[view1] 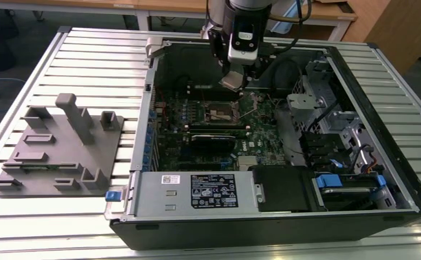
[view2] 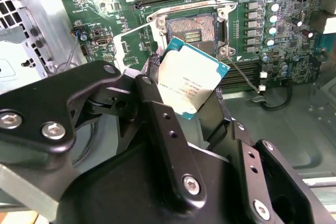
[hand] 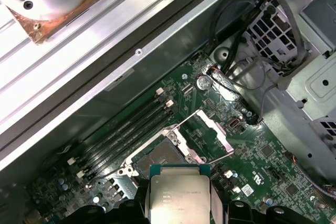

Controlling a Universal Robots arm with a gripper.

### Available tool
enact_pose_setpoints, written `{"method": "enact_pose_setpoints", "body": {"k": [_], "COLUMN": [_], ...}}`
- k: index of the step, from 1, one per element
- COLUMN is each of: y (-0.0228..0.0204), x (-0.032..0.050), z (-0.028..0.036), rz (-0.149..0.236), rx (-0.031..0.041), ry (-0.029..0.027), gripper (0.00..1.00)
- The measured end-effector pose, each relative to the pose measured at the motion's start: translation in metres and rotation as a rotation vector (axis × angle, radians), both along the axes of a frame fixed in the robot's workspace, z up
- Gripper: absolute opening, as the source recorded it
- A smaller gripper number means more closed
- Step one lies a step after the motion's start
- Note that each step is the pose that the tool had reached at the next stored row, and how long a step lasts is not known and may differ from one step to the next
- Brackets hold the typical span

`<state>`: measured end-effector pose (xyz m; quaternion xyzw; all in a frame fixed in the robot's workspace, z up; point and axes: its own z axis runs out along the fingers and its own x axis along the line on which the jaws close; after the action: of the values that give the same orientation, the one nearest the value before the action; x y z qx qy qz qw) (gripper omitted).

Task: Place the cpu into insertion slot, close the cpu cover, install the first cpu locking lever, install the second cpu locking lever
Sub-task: 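Place the cpu into insertion slot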

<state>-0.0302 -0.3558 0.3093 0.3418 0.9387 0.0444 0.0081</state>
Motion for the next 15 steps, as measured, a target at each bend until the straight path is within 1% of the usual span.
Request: {"method": "enact_pose_setpoints", "body": {"k": [15], "y": [0.0000], "x": [0.0000], "z": [-0.0001], "rz": [-0.010], "rx": [0.0001], "ry": [-0.0001], "gripper": [0.54]}}
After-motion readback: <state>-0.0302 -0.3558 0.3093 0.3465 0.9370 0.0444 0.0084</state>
